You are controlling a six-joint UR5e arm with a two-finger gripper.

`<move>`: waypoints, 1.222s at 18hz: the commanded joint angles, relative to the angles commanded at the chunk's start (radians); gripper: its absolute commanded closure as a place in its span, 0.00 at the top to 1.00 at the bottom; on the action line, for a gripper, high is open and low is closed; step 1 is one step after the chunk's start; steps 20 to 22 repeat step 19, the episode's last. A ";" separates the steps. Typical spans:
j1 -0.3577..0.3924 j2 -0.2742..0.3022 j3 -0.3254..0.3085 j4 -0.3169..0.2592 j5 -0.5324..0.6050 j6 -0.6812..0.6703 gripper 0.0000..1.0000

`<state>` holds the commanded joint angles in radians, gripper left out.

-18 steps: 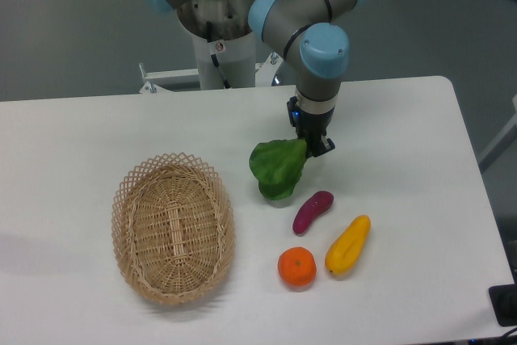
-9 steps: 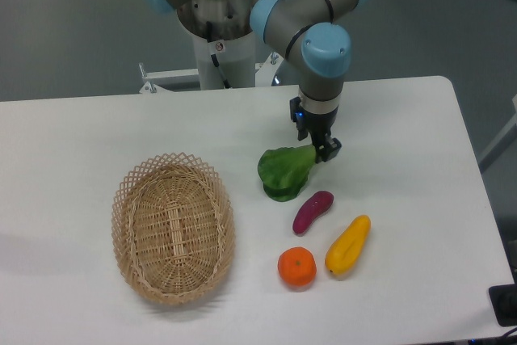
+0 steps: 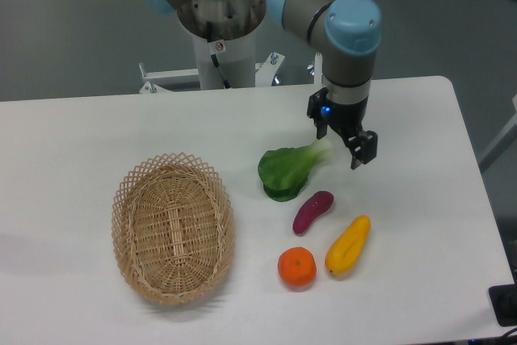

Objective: Place the green vegetable on the table

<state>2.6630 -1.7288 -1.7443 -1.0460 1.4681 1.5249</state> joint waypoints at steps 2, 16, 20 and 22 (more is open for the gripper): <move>-0.002 0.000 0.029 -0.011 -0.003 -0.046 1.00; -0.011 -0.005 0.060 -0.003 -0.025 -0.129 1.00; -0.009 -0.005 0.059 -0.002 -0.025 -0.131 1.00; -0.009 -0.005 0.059 -0.002 -0.025 -0.131 1.00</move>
